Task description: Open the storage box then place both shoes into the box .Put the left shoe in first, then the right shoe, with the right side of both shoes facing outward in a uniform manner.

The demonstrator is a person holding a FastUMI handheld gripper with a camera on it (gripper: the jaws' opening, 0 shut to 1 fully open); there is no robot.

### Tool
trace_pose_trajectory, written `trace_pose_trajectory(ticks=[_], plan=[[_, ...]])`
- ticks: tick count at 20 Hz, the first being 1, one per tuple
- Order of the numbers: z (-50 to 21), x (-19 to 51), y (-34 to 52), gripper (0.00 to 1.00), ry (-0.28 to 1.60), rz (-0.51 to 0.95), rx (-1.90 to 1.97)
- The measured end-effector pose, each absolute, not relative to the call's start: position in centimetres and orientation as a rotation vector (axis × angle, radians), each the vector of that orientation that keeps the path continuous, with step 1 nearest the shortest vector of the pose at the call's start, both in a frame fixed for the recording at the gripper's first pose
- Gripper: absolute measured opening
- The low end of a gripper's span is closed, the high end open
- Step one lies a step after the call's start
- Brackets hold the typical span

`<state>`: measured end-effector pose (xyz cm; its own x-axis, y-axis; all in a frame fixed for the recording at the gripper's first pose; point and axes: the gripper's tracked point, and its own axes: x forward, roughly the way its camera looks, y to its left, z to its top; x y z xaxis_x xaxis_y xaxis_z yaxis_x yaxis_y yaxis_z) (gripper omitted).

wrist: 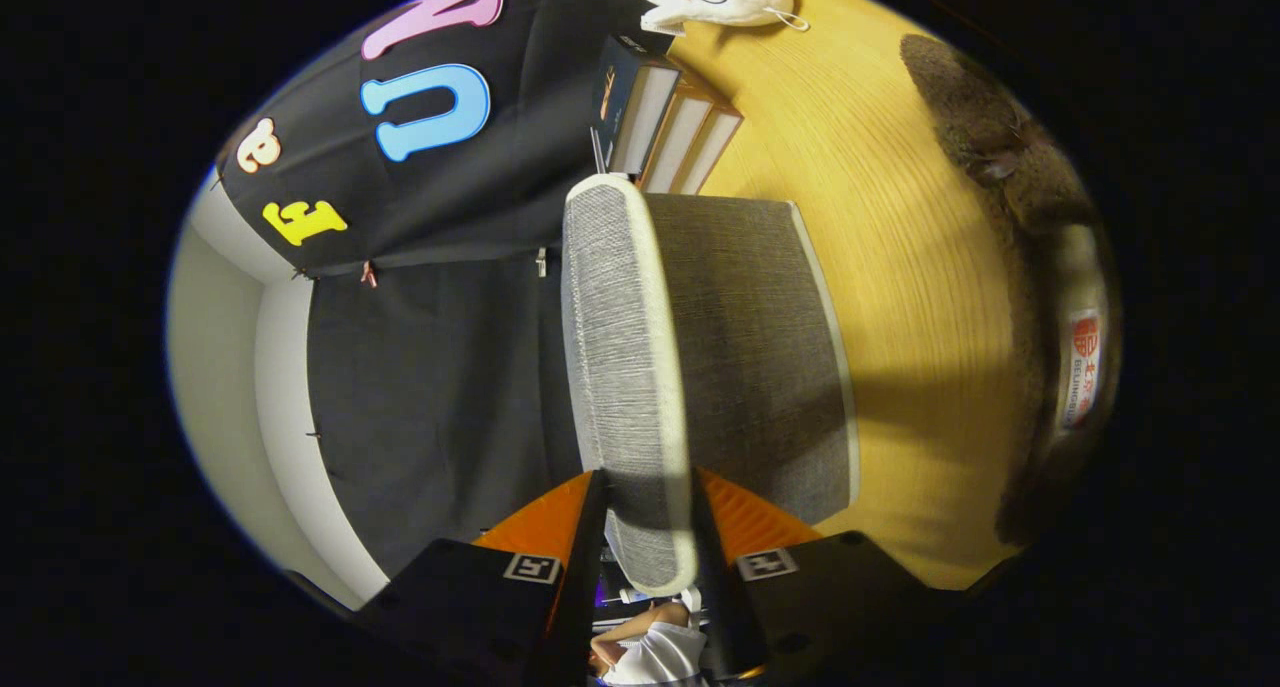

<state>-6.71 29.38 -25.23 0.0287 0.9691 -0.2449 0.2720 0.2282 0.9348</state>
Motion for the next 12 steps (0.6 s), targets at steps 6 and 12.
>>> trace_pose_trajectory(ticks=[6,12], plan=[[-23.7,-7.5,30.3,0.15,1.493,0.852,1.294],[-21.3,-6.9,29.5,0.05,1.449,0.893,1.269]])
